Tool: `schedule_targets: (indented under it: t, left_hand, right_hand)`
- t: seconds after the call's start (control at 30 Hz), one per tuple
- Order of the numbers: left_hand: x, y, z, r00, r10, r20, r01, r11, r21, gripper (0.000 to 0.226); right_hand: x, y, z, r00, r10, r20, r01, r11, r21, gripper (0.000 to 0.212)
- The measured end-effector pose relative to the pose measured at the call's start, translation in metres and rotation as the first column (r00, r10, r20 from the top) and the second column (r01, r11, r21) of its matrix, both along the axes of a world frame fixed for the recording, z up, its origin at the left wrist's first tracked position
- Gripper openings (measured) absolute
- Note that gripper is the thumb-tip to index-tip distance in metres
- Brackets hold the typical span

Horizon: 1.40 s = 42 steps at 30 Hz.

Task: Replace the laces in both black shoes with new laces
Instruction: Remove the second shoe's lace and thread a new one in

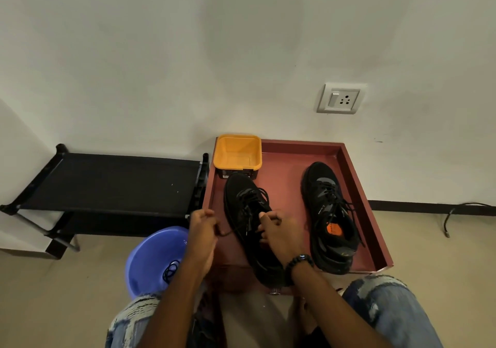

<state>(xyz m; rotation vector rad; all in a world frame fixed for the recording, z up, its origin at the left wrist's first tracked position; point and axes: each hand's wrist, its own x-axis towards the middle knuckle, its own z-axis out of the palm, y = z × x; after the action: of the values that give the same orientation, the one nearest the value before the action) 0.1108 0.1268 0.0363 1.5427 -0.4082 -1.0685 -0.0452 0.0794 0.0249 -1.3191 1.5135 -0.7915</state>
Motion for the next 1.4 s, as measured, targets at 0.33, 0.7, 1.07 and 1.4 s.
schedule_targets:
  t: [0.33, 0.7, 1.07, 1.4]
  left_hand:
    - [-0.023, -0.010, -0.012, 0.507, -0.536, 0.675, 0.447, 0.833, 0.326, 0.024]
    - [0.001, 0.001, -0.018, 0.380, -0.507, 0.773, 0.190, 0.861, 0.471, 0.017]
    - [-0.034, -0.012, -0.021, 0.527, -0.140, 0.838, 0.350, 0.935, -0.064, 0.045]
    - [-0.017, -0.013, -0.022, 0.502, -0.462, 0.732, 0.463, 0.858, 0.224, 0.023]
  right_hand:
    - [-0.026, -0.023, 0.006, 0.801, 0.197, -0.565, -0.302, 0.949, -0.096, 0.033]
    - [-0.059, -0.038, 0.002, 0.809, 0.327, -0.488, -0.442, 0.886, -0.138, 0.021]
    - [-0.078, -0.063, 0.013, 0.734, 0.564, -0.378, -0.595, 0.803, 0.041, 0.022]
    - [-0.072, -0.058, 0.024, 0.748, 0.400, -0.529, -0.517, 0.851, -0.088, 0.012]
